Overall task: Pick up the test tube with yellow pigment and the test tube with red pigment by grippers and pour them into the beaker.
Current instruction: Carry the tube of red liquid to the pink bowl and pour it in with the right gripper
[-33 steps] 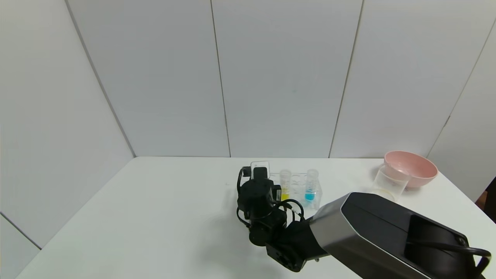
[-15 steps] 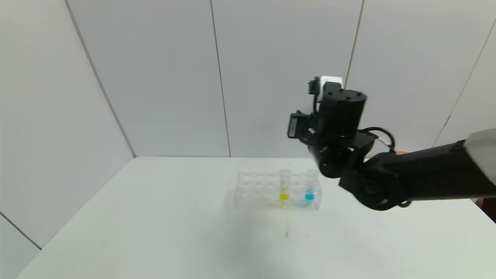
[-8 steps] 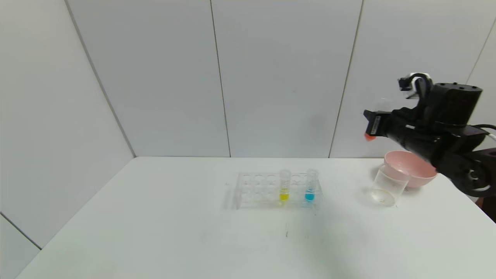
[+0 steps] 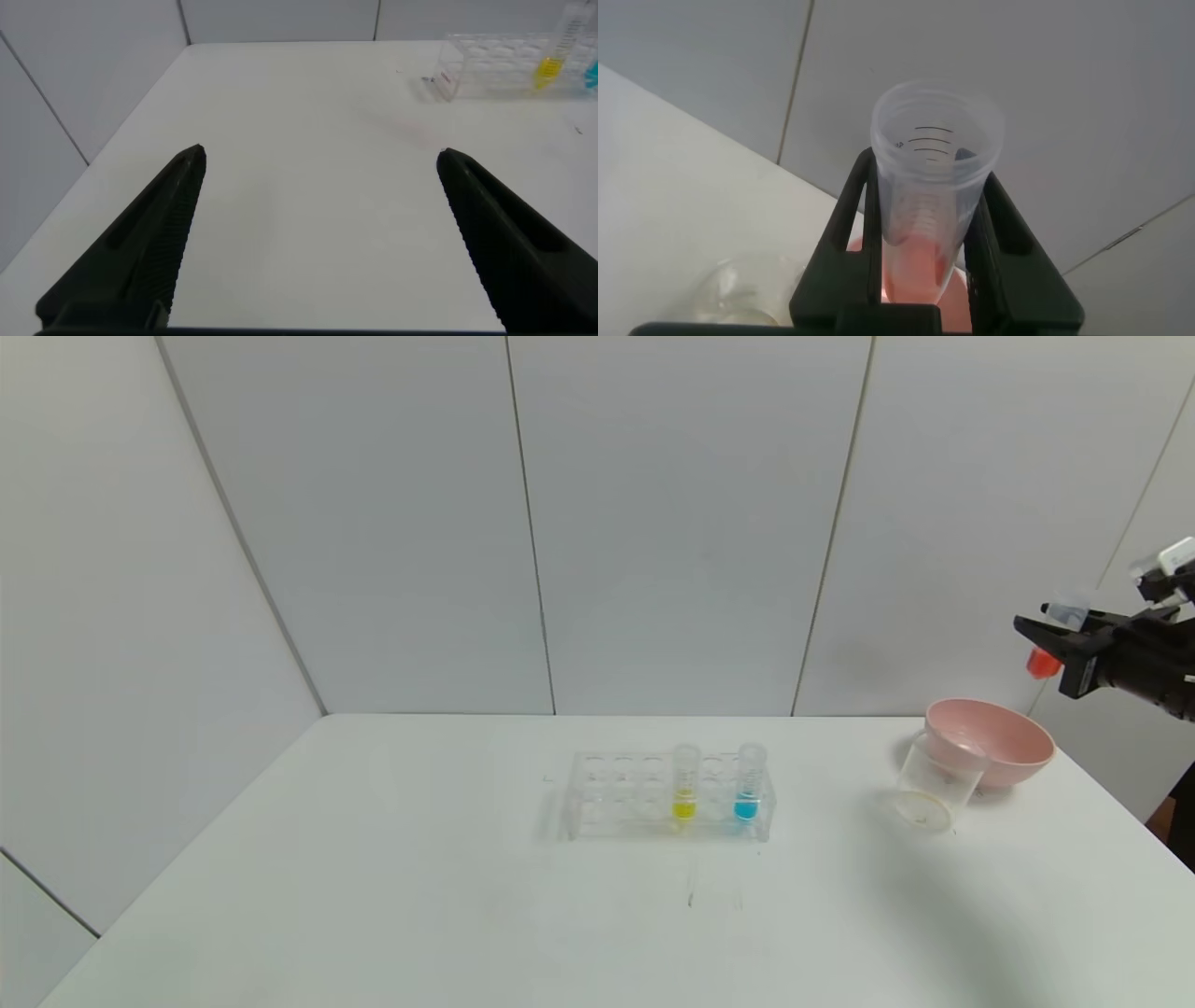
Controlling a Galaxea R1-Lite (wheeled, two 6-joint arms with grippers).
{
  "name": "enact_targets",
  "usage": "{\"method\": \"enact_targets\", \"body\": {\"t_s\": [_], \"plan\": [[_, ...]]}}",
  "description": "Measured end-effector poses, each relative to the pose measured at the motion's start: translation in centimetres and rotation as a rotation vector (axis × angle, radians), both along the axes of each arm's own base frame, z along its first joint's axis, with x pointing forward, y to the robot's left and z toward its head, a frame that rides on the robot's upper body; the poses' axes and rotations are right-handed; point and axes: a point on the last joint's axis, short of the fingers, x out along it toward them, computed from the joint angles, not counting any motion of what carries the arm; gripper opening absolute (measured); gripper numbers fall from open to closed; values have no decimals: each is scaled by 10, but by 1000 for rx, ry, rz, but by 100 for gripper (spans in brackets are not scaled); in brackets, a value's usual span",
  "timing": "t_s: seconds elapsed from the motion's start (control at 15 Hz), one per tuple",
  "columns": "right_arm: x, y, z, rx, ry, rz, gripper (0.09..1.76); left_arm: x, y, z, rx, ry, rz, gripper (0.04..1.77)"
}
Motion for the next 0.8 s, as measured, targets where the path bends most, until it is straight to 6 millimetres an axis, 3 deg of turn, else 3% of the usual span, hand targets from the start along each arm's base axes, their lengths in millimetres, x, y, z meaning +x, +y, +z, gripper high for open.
{"method": "enact_targets", "body": {"t_s": [0.27, 0.53, 0.8], "plan": [[8, -13, -25, -265, -10, -10, 56, 0, 0, 0, 0, 0, 0, 176], [14, -13, -49, -512, -19, 16, 56, 0, 0, 0, 0, 0, 0, 176], [18, -12, -61, -631, -25, 36, 56, 0, 0, 0, 0, 0, 0, 176]]}}
